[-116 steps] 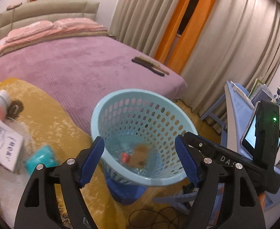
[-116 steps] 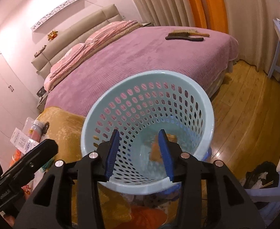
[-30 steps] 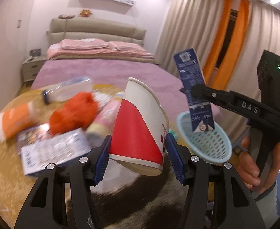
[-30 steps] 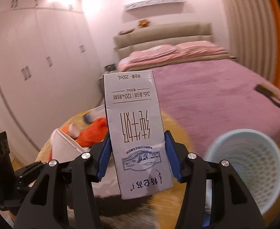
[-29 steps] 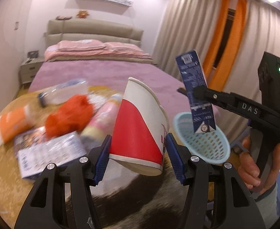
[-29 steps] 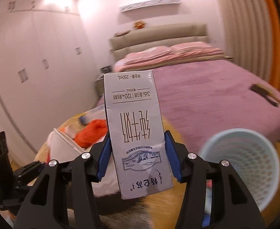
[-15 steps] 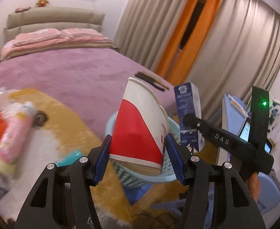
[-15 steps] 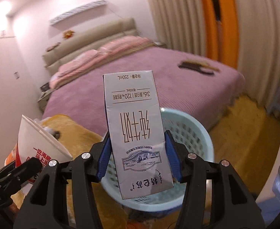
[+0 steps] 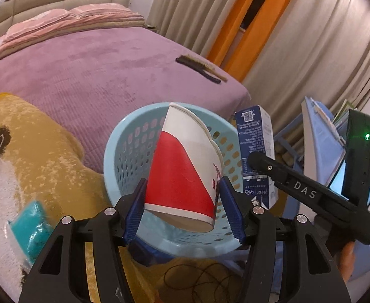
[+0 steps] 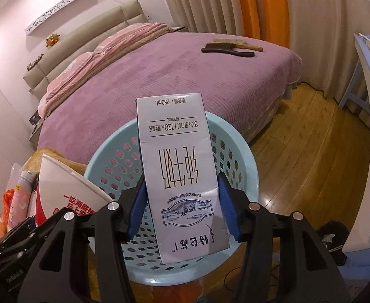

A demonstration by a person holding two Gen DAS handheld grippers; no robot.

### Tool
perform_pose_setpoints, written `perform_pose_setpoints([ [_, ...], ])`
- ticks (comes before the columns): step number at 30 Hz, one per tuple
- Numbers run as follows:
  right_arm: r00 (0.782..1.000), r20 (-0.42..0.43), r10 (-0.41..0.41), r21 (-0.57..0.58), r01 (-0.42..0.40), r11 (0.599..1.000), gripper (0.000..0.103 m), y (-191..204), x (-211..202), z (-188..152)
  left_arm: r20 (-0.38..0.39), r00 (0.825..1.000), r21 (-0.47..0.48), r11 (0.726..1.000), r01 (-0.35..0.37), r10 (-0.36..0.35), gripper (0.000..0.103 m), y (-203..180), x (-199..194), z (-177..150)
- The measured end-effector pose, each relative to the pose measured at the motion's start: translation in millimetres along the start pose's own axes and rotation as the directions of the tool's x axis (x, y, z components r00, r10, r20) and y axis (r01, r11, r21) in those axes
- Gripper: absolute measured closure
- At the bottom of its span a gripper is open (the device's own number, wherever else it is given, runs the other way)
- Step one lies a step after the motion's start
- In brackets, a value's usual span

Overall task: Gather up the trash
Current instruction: 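Carry the carton and cup over the wastebasket and open both tools to drop them, then grasp the teal packet with the right tool while the left tool grasps the white carton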

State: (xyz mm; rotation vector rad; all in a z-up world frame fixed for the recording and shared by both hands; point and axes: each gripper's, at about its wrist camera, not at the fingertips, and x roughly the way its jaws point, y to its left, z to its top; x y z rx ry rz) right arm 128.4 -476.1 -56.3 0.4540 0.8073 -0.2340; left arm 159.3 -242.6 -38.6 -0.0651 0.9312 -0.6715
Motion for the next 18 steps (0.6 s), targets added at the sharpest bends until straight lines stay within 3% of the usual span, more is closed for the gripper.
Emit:
perform_pose_setpoints([
  [3, 1.000, -0.009, -0.005, -0.003, 0.004, 1.000, 0.051, 1.3, 2.5, 0.3, -0.003, 1.000, 0.000, 1.000, -0.003, 0.003, 0.044, -3.2, -3.1, -3.6],
  [5, 1.000, -0.016, -0.009, -0.002, 0.009, 1.000, 0.051, 1.8, 4.1, 1.4, 0.015, 1.000, -0.007, 1.000, -0.012, 0.012, 0.029, -5.4, -10.6, -4.9],
  [7, 1.000, -0.018, -0.003, -0.006, 0.003, 1.000, 0.050, 2.8, 5.7, 3.5, 0.032, 0.999, -0.008, 1.000, -0.015, 0.015, 0.026, -4.6, -15.3, -3.7],
  [18, 0.999, 0.016, 0.043, -0.048, -0.042, 0.998, 0.046, 17.4, -13.1, 2.6, 0.120, 0.993, 0.011, 1.000, 0.011, -0.012, 0.026, 8.1, -69.4, -16.3],
])
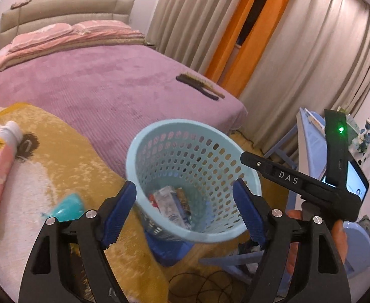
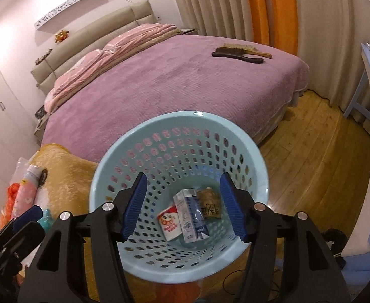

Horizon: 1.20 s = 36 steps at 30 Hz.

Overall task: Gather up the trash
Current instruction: 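Grasp the teal packet with the right tool while the left tool grasps the white carton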

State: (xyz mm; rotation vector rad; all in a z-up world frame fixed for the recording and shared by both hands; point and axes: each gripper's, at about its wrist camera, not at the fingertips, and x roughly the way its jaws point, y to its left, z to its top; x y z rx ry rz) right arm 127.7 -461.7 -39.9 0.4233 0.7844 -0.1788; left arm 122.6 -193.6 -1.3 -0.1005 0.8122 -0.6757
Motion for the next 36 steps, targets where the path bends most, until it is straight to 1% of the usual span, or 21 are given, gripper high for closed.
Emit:
perform_pose_setpoints([
  [5, 0.998, 0.028, 0.054, -0.039, -0.053, 0.998, 0.046, 24.7, -19.6, -7.8, 0.053, 0.998, 0.000, 1.000, -0.014, 0.014, 0.026, 8.0, -33.3, -5.8],
  [10, 0.989, 0.066, 0.129, -0.119, -0.121, 0.986, 0.046, 67.7, -43.3, -14.8, 0.116, 0.992, -0.011, 0.999, -0.053, 0.053, 0.026, 28.5, -74.7, -12.3],
  [13, 0.981, 0.074, 0.182, -0.180, -0.166, 0.970, 0.046, 97.7, -53.8, -23.2, 0.159, 0.981, -0.026, 0.993, -0.112, 0.115, 0.026, 46.4, -103.2, -17.2],
  [16, 0.971, 0.068, 0.228, -0.242, -0.205, 0.948, 0.046, 127.1, -59.1, -37.2, 0.186, 0.968, -0.069, 0.985, -0.159, 0.169, 0.026, 73.8, -132.9, -23.9],
  [18, 0.965, 0.053, 0.258, -0.280, -0.234, 0.931, 0.046, 145.4, -59.1, -49.2, 0.200, 0.955, -0.093, 0.974, -0.205, 0.220, 0.026, 95.5, -152.2, -30.5],
  [21, 0.963, 0.024, 0.267, -0.318, -0.246, 0.916, 0.046, 169.7, -51.6, -67.7, 0.186, 0.933, -0.139, 0.949, -0.284, 0.307, 0.026, 132.5, -173.5, -39.7],
  [23, 0.964, -0.024, 0.265, -0.322, -0.258, 0.911, 0.047, 181.1, -38.7, -79.1, 0.170, 0.922, -0.172, 0.932, -0.319, 0.347, 0.026, 155.6, -183.2, -45.7],
  [25, 0.961, -0.078, 0.265, -0.308, -0.276, 0.910, 0.047, 188.5, -23.8, -91.3, 0.135, 0.919, -0.202, 0.918, -0.340, 0.370, 0.026, 180.8, -187.5, -48.7],
  [26, 0.961, -0.091, 0.261, -0.306, -0.276, 0.911, 0.047, 190.7, -19.1, -96.0, 0.119, 0.916, -0.208, 0.912, -0.353, 0.382, 0.026, 191.1, -189.0, -51.4],
  [29, 0.959, -0.143, 0.246, -0.286, -0.278, 0.917, 0.047, 192.7, 1.7, -103.9, 0.064, 0.905, -0.196, 0.894, -0.402, 0.421, 0.026, 219.9, -185.0, -59.0],
  [30, 0.956, -0.156, 0.247, -0.279, -0.282, 0.918, 0.047, 192.6, 7.0, -104.7, 0.049, 0.909, -0.197, 0.896, -0.398, 0.414, 0.026, 229.3, -183.9, -62.2],
  [31, 0.955, -0.168, 0.244, -0.273, -0.283, 0.920, 0.047, 192.7, 12.7, -104.9, 0.036, 0.919, -0.199, 0.904, -0.378, 0.392, 0.026, 237.6, -181.6, -64.6],
  [32, 0.955, -0.175, 0.240, -0.270, -0.281, 0.921, 0.047, 194.6, 17.6, -104.9, 0.025, 0.924, -0.201, 0.907, -0.370, 0.382, 0.026, 242.3, -180.2, -66.2],
  [34, 0.954, -0.192, 0.232, -0.267, -0.278, 0.923, 0.047, 195.6, 25.2, -105.0, -0.013, 0.924, -0.186, 0.908, -0.377, 0.381, 0.028, 250.7, -170.2, -68.6],
  [36, 0.953, -0.194, 0.232, -0.276, -0.280, 0.919, 0.047, 198.8, 27.9, -104.4, -0.023, 0.927, -0.172, 0.912, -0.372, 0.374, 0.031, 250.9, -167.6, -73.7],
])
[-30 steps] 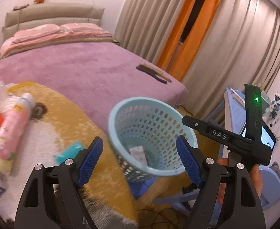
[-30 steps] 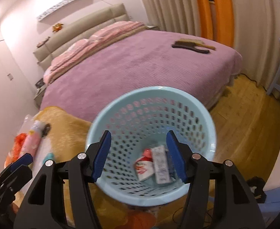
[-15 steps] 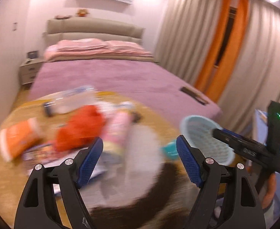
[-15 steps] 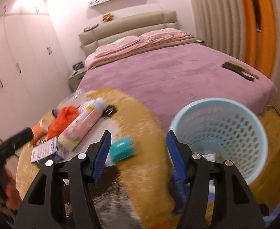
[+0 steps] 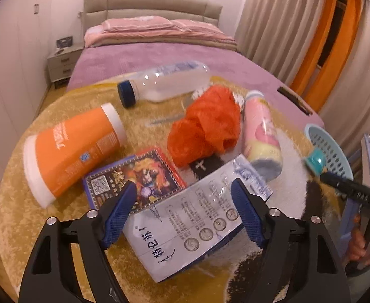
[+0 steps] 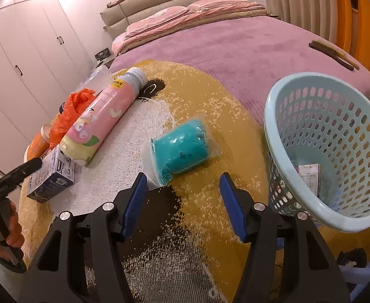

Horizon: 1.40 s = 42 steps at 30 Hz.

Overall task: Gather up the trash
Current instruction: 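Grasp the teal packet with the right tool while the left tool grasps the white carton, then carry the teal packet and carton over the wastebasket and release both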

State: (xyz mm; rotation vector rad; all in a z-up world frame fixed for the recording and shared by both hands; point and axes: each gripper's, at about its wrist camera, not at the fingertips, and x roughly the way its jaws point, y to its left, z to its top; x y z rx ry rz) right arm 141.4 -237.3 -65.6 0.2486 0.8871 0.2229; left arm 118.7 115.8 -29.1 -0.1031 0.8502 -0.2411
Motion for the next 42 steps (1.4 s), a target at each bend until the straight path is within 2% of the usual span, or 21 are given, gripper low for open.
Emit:
perform_pose_setpoints([
  [5, 1.000, -0.002, -0.005, -0.045, 0.005, 0.999, 0.047, 7.0, 2.6, 2.6, -0.045, 0.995, 0.049, 0.995, 0.090, -0.088, 0.034, -10.4, -3.4, -13.3],
  [10, 1.000, -0.004, 0.016, -0.044, -0.016, 0.999, 0.046, 5.3, 5.6, 8.5, -0.090, 0.985, 0.118, 0.980, 0.158, -0.148, 0.031, -34.6, -18.4, -30.3],
  [13, 0.999, -0.008, 0.038, -0.022, -0.038, 0.999, 0.042, 1.7, 8.5, 11.0, -0.102, 0.988, 0.107, 0.986, 0.126, -0.115, 0.025, -45.5, -18.5, -36.7],
  [17, 0.999, -0.007, 0.043, -0.015, -0.044, 0.999, 0.036, 3.3, 10.0, 12.9, -0.106, 0.994, 0.114, 0.992, 0.046, -0.034, 0.024, -60.0, -6.8, -45.1],
  [20, 1.000, -0.001, 0.014, -0.026, -0.014, 1.000, 0.036, 7.3, 12.8, 15.0, -0.111, 0.993, 0.126, 0.992, -0.031, 0.045, 0.028, -67.6, 5.2, -48.7],
  [24, 1.000, 0.011, -0.016, -0.026, 0.016, 1.000, 0.036, 11.1, 15.9, 17.6, -0.100, 0.991, 0.118, 0.990, -0.080, 0.092, 0.035, -67.9, 9.1, -48.4],
  [28, 0.999, 0.023, -0.040, -0.030, 0.040, 0.999, 0.036, 14.2, 21.6, 22.6, -0.082, 0.992, 0.086, 0.992, -0.087, 0.094, 0.044, -68.8, 6.7, -47.9],
  [31, 0.996, 0.026, -0.083, -0.054, 0.084, 0.995, 0.042, 19.4, 25.0, 24.6, -0.070, 0.992, 0.078, 0.992, -0.099, 0.104, 0.044, -72.2, 7.1, -49.3],
  [33, 0.994, 0.026, -0.108, -0.067, 0.109, 0.992, 0.053, 21.2, 26.4, 24.7, -0.063, 0.992, 0.074, 0.992, -0.103, 0.108, 0.045, -74.1, 5.6, -51.0],
  [36, 0.993, 0.038, -0.114, -0.090, 0.117, 0.989, 0.060, 23.3, 24.4, 23.0, -0.046, 0.995, 0.057, 0.995, -0.080, 0.083, 0.045, -75.6, 0.6, -53.5],
  [42, 0.992, 0.067, -0.106, -0.073, 0.110, 0.991, 0.062, 15.7, 8.3, 19.3, 0.021, 0.999, 0.073, 0.997, -0.039, 0.037, 0.046, -91.7, -22.6, -53.0],
])
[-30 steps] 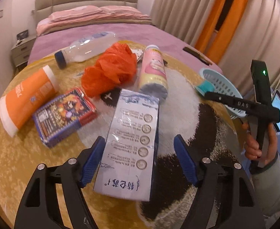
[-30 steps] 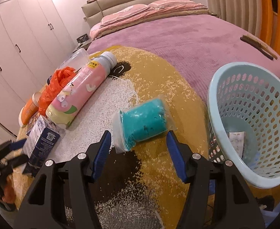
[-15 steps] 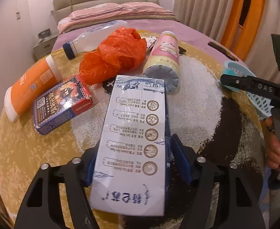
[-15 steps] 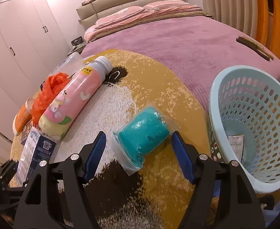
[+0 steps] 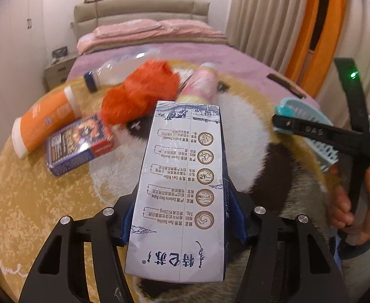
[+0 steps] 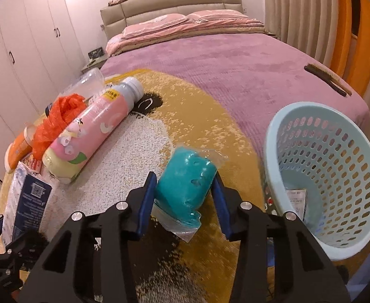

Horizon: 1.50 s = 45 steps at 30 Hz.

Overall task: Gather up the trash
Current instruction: 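Carry the teal packet and carton over the wastebasket and release both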

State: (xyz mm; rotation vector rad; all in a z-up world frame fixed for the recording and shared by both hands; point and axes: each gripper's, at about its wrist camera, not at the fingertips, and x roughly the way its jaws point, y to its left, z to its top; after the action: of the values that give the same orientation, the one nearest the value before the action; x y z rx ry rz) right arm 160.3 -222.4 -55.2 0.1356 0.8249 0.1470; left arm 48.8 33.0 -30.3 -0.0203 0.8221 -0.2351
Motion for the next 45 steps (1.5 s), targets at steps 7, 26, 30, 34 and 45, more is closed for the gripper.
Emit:
perform_pose_setpoints([
  [7, 0.997, 0.075, -0.029, 0.069, 0.024, 0.997, 0.062, -38.9, -39.9, 6.6, 0.043, 0.995, 0.054, 0.995, 0.084, -0.087, 0.046, -40.5, -7.4, 26.8],
  [26, 0.980, 0.068, -0.186, 0.321, 0.155, 0.934, 0.062, -200.7, -63.9, 5.0, -0.046, 0.958, 0.261, 0.922, 0.285, -0.283, 0.045, -216.3, 89.8, 101.3],
  [30, 0.982, 0.023, -0.189, 0.383, 0.166, 0.909, 0.062, -228.0, -51.2, -5.2, -0.082, 0.952, 0.257, 0.917, 0.305, -0.294, 0.045, -237.9, 115.8, 105.9],
  [34, 0.978, -0.017, -0.209, 0.393, 0.198, 0.898, 0.062, -242.6, -40.9, -13.4, -0.105, 0.949, 0.261, 0.913, 0.314, -0.296, 0.045, -249.4, 135.2, 104.3],
  [45, 0.983, -0.041, -0.176, 0.413, 0.177, 0.893, 0.055, -255.8, -31.3, -17.1, -0.067, 0.953, 0.213, 0.929, 0.303, -0.296, 0.026, -245.7, 140.0, 102.0],
])
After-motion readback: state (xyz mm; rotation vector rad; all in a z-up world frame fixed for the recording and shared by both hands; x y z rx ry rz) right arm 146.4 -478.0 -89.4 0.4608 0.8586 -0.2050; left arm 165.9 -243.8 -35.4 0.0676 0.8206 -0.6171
